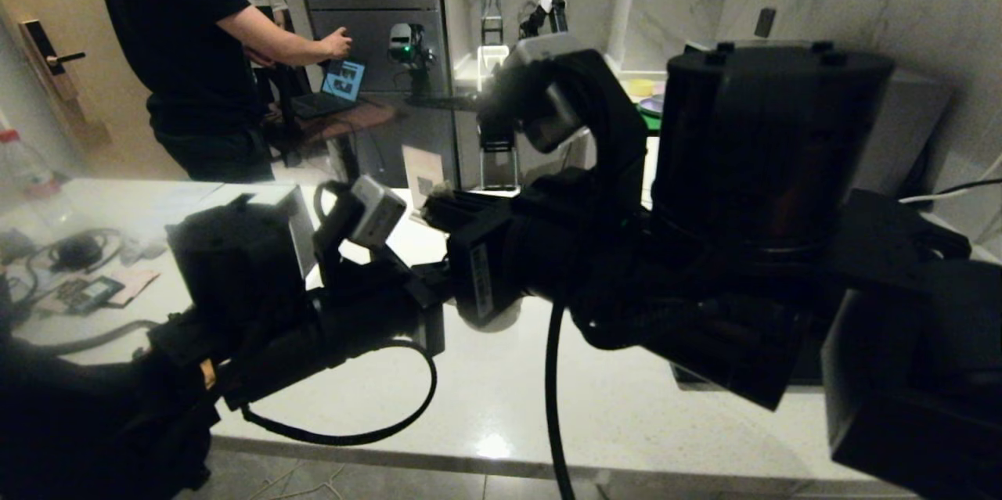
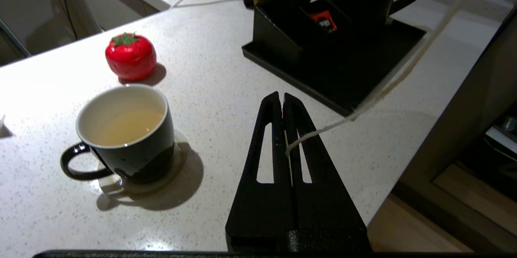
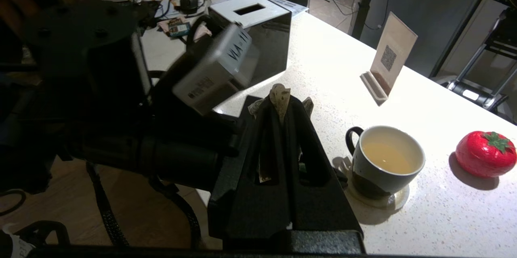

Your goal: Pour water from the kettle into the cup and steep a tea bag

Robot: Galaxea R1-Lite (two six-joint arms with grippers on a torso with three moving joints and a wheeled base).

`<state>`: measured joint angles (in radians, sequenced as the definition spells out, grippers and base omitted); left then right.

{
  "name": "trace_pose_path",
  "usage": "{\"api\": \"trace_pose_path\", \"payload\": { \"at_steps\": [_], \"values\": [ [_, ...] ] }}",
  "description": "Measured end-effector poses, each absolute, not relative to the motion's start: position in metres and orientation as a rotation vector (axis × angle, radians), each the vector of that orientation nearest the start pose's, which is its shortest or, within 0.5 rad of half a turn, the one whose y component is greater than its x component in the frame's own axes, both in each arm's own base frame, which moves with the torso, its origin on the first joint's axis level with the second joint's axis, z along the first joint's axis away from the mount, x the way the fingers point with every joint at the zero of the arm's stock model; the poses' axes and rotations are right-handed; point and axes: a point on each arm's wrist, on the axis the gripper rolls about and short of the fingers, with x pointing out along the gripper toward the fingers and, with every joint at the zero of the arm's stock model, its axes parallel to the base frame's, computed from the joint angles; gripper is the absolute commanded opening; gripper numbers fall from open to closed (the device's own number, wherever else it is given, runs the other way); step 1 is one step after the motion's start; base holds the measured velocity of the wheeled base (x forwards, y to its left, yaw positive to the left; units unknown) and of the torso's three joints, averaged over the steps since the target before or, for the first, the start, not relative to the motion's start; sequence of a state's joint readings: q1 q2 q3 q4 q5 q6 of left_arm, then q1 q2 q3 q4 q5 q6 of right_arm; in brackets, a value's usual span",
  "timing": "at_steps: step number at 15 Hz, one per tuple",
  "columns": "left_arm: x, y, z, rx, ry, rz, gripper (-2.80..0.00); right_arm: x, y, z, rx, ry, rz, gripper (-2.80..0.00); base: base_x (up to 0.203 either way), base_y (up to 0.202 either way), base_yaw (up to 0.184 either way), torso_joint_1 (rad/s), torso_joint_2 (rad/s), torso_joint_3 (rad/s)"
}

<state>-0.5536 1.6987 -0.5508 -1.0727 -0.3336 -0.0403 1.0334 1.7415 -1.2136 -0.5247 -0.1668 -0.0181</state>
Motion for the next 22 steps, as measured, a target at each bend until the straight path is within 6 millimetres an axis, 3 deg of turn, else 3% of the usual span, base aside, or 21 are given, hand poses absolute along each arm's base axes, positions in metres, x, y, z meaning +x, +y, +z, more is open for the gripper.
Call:
{"api": "trace_pose_path", "payload": {
  "at_steps": [16,17,22],
  "values": [
    [0.228,-0.15,0.159,-0.028,0.101,-0.887,-2.8,0.176,0.286,0.239,-0.022,0.076,0.838,-2.8,0.0,0.0,0.0,0.0,0.0,0.0],
    [0.228,-0.15,0.158,-0.028,0.103,-0.887,-2.8,0.176,0.285,0.238,-0.024,0.081,0.838,0.0,0.0,0.0,0.0,0.0,0.0,0.0],
    [0.228,-0.15,0.158,-0.027,0.104,-0.888,-2.8,0.175,0.285,0.233,-0.029,0.085,0.836,0.0,0.0,0.0,0.0,0.0,0.0,0.0]
  ]
}}
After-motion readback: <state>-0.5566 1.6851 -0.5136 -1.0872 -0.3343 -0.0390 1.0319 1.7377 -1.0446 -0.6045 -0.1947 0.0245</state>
